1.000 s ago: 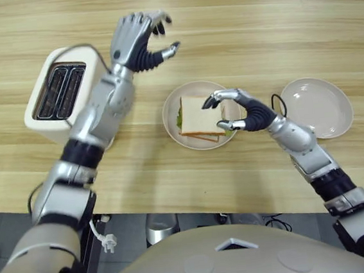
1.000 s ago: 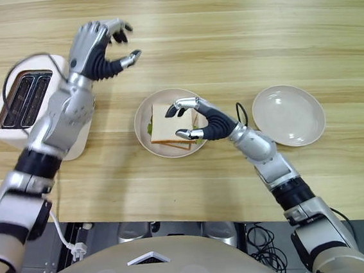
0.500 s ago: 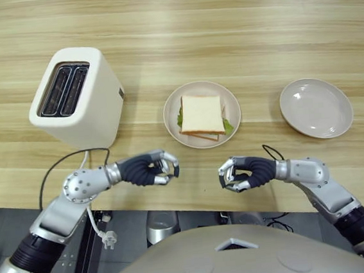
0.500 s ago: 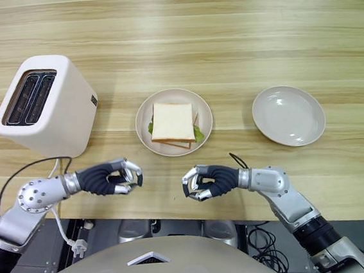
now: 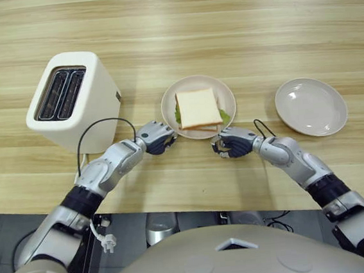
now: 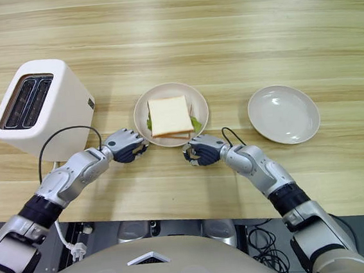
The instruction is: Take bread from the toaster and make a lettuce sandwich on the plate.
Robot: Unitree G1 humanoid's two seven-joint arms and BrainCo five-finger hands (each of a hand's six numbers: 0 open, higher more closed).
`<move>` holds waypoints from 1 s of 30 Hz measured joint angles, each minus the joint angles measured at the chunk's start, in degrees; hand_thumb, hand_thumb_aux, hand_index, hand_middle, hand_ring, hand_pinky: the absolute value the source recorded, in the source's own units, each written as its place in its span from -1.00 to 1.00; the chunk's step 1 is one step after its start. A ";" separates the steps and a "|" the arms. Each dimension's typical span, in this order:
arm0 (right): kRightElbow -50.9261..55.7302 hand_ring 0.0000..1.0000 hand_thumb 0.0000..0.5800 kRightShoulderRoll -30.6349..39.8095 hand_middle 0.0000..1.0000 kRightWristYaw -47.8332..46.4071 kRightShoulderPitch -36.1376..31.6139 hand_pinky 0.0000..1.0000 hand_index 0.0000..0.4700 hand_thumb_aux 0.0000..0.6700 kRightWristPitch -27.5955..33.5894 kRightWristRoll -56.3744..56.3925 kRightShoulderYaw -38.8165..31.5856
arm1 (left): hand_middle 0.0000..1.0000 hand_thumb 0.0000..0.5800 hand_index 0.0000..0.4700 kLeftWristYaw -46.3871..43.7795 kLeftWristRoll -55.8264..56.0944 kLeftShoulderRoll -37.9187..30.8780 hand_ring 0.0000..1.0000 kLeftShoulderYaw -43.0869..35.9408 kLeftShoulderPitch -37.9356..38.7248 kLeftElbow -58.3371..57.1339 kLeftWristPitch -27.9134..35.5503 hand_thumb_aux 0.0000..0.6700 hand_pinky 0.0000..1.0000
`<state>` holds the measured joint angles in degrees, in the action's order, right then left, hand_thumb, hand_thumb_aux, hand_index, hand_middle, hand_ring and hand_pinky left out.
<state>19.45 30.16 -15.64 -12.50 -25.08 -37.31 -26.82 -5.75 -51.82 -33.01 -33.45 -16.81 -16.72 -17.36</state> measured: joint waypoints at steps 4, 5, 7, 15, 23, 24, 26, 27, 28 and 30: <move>9.16 1.00 1.00 -2.48 1.00 4.92 -7.66 1.00 0.96 1.00 0.30 -4.09 -1.72 | 1.00 1.00 0.96 5.38 -1.85 4.15 1.00 -0.75 -6.48 -10.90 -0.71 1.00 1.00; 11.63 1.00 1.00 -3.19 1.00 5.76 -9.47 1.00 0.96 1.00 0.47 -4.62 -1.95 | 1.00 1.00 0.96 6.50 -2.13 5.03 1.00 -1.08 -8.28 -13.68 -0.71 1.00 1.00; 18.70 1.00 1.00 -5.21 1.00 7.80 -14.13 1.00 0.96 1.00 0.44 -4.84 -2.70 | 1.00 1.00 0.96 9.00 -2.21 6.96 1.00 -1.80 -12.30 -20.76 -1.08 1.00 1.00; 44.11 1.00 1.00 -10.40 1.00 15.35 -28.05 1.00 0.96 1.00 0.07 -4.24 -3.06 | 1.00 1.00 0.96 16.39 0.88 15.63 1.00 -1.64 -23.80 -45.22 -2.45 1.00 1.00; 53.21 1.00 1.00 -11.64 1.00 18.25 -31.86 1.00 0.96 1.00 1.30 -2.12 -1.73 | 1.00 1.00 0.96 18.38 5.35 19.46 1.00 0.17 -26.10 -52.55 -3.11 1.00 1.00; 53.31 1.00 1.00 -11.60 1.00 18.35 -31.73 1.00 0.96 1.00 1.07 -1.92 -1.49 | 1.00 1.00 0.96 18.49 5.61 19.43 1.00 0.29 -26.10 -52.70 -3.43 1.00 1.00; 53.20 1.00 1.00 -11.03 1.00 18.72 -30.75 1.00 0.96 1.00 -0.36 -0.74 -0.88 | 1.00 1.00 0.96 18.66 6.52 19.00 1.00 0.46 -25.84 -52.79 -4.42 1.00 1.00; 52.81 1.00 1.00 -10.52 1.00 19.00 -29.92 1.00 0.96 1.00 -1.53 -0.10 -0.42 | 1.00 1.00 0.96 18.99 7.13 18.42 1.00 0.63 -25.33 -52.48 -5.11 1.00 1.00; 52.42 -0.37 0.56 -9.97 -0.37 19.29 -29.15 -0.37 0.04 0.06 -2.52 0.42 -0.04 | 1.00 1.00 0.96 19.34 7.52 17.83 1.00 0.76 -24.93 -52.33 -5.76 1.00 1.00; 50.50 -1.00 -1.00 -7.89 -1.00 19.33 -26.46 -1.00 -1.00 -1.00 -5.85 2.37 1.45 | 1.00 0.95 0.64 20.80 8.76 15.73 1.00 2.15 -22.76 -49.41 -8.18 0.68 1.00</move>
<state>69.95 22.27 3.69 -38.96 -30.94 -34.94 -25.37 15.05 -43.06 -17.28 -31.29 -39.57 -66.13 -25.53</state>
